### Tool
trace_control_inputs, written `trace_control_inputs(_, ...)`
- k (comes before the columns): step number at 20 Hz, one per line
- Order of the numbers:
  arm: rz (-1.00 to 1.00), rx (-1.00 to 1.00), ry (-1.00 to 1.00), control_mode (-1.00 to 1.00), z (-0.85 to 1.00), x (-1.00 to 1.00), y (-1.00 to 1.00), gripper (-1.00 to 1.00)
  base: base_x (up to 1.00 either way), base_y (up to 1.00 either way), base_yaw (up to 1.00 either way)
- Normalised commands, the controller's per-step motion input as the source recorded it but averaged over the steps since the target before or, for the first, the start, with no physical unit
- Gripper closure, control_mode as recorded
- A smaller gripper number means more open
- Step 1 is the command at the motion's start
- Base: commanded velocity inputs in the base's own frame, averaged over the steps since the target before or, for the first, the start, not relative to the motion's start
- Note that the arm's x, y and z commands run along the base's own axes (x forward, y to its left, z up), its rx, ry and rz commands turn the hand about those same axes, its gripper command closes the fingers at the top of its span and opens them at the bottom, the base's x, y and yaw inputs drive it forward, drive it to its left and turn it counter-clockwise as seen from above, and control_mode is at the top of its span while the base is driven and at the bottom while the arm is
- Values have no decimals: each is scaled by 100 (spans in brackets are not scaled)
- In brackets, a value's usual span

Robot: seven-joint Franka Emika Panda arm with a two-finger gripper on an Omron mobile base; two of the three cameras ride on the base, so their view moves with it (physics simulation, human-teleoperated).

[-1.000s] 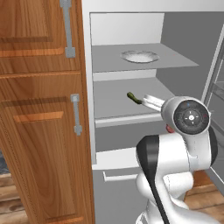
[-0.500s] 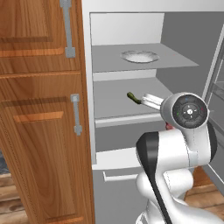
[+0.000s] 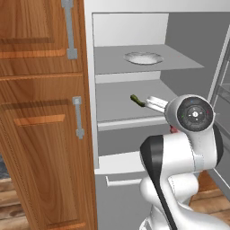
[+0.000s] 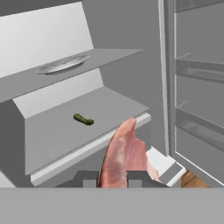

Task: Transport the steak from the fridge to the microwave and turn on the microwave.

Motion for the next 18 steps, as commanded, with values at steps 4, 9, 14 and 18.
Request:
trace_control_inputs(4, 0, 0, 0, -100, 0, 0, 0, 100, 0, 0, 0)
trace_control_inputs(9, 0, 0, 0, -100, 0, 0, 0, 100, 0, 0, 0)
trace_control_inputs(14, 0, 0, 0, -100, 0, 0, 0, 100, 0, 0, 0)
trace_control_inputs(18, 0, 0, 0, 100, 0, 0, 0, 100, 0, 0, 0)
